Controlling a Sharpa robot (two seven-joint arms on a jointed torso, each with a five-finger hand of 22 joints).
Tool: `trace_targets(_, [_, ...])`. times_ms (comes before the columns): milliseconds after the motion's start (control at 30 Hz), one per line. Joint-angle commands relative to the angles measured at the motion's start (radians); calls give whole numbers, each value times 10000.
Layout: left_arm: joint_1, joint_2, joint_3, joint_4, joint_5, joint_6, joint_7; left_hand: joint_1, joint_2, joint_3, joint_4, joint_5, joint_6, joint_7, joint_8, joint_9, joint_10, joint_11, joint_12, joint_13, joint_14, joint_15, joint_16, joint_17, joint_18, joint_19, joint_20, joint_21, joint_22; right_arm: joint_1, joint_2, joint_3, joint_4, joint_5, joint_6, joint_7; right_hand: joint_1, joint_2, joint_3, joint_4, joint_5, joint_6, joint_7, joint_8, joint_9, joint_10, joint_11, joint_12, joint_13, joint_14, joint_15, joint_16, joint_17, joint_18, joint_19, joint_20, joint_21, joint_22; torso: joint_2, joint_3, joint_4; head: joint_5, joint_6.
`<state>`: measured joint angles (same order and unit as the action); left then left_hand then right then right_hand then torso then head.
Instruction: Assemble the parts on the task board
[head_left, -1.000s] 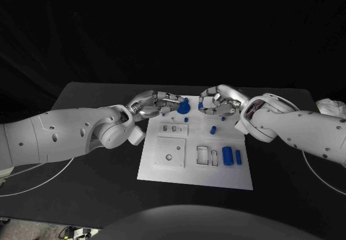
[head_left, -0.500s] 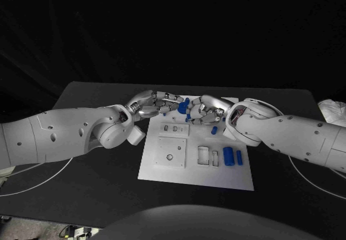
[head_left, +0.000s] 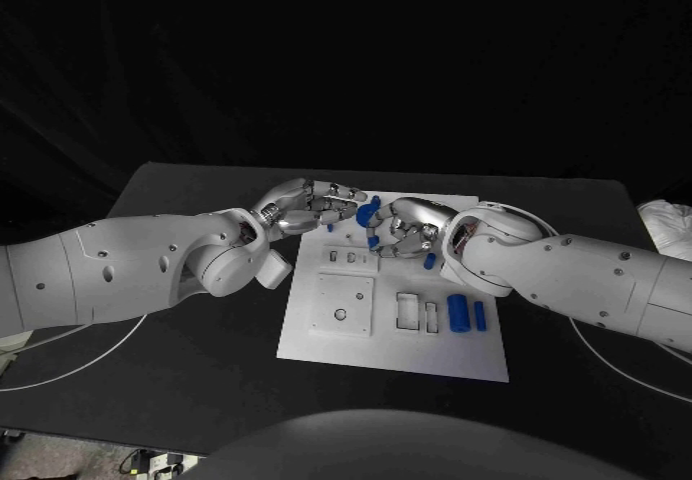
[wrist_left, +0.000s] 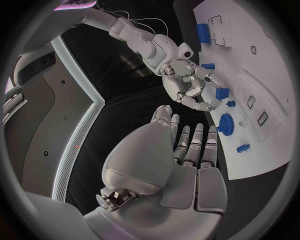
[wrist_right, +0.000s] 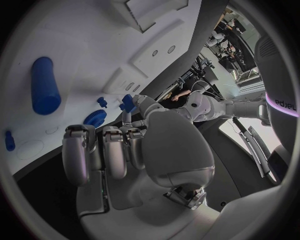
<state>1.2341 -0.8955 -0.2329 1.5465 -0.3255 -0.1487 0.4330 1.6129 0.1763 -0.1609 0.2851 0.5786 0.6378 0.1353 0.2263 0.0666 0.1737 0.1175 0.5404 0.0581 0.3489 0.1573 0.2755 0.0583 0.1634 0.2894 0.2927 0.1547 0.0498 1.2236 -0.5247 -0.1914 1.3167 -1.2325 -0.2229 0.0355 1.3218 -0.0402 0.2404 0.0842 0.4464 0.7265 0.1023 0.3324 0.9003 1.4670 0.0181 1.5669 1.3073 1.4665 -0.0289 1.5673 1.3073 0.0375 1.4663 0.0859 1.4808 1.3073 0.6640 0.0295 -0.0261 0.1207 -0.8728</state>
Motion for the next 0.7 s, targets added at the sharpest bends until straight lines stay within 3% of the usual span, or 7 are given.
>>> trace_targets(33, [5, 2, 7, 36, -21, -116, 184, 4, 53, 47, 37, -3, 52, 25, 22, 0, 39, 41, -54, 3, -69, -25, -41, -13, -87, -34, -6, -47, -14, -53, 64, 0, -61, -262, 221, -96, -21, -49, 62, -2, -38, -24, 78, -54, -16, 1038, 95, 39, 2635, 1042, 68, 35, 2635, -86, 147, 22, -55, 2249, -1, -4, 1, 9, 2])
trace_targets(700, [5, 54, 7, 38, -18, -40, 149, 3, 54, 49, 37, -1, 55, 28, 22, 0, 43, 41, -47, 4, -40, -30, -16, -7, -88, -21, -5, -40, -12, -238, 251, 0, -323, -272, 189, -43, -8, -42, 88, -20, -61, -11, 89, -70, -74, 1038, 108, 39, 2635, 1042, 83, 35, 2635, -78, 123, 36, -81, 2239, 9, -3, -12, 56, 2])
